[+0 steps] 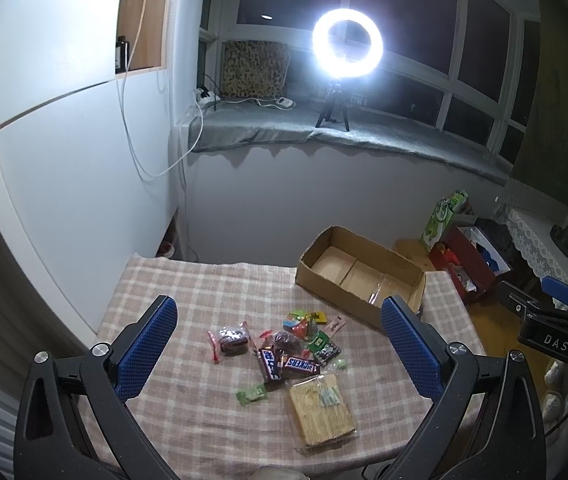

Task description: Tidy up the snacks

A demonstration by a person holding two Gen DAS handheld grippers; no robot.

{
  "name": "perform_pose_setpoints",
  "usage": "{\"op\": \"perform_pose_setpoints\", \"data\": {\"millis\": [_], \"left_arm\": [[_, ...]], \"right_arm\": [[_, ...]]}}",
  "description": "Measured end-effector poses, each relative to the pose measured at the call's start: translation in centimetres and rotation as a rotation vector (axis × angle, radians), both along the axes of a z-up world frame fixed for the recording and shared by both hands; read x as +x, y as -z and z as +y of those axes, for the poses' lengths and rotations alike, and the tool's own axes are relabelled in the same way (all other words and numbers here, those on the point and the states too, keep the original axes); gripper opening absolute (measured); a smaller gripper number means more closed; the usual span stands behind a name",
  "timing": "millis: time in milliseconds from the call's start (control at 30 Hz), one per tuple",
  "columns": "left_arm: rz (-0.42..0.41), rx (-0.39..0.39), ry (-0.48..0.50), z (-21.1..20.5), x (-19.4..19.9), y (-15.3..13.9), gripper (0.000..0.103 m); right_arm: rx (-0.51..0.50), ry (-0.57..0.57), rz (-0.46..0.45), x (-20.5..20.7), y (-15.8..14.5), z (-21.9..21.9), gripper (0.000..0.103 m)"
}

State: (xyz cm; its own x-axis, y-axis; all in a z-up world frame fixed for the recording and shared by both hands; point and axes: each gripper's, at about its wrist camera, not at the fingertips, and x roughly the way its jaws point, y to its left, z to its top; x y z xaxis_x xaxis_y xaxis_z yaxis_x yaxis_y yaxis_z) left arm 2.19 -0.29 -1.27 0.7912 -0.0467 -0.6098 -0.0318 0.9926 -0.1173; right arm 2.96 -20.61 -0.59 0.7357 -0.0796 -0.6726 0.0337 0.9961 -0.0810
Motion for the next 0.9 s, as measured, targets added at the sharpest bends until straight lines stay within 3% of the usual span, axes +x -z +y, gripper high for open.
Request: {"op": "perform_pose_setpoints", "data": {"millis": [267,633,767,900], "left_arm": [[0.077,-0.041,-0.005,1.4,0.8,2.4,0.102],[0.294,-0.225,0.038,3.2,2.2,9.8,0.101],[0.395,-0.295,0.080,2.6,2.6,13.2,0.100],[0.472,-0.368,0.106,2.2,2.8,16.2,0.091]], "right_arm": [[0.076,-0.107,0.113,1.9,3.0,-0.5,0.101],[0.081,-0.226,0.301,4.5,10.2,0.3,0.101],[0.149,-0.239,0.414,5.8,13.4,0.4,0.101],[0.251,-0.255,0.509,6.6,16.5,0.5,0.101]]}}
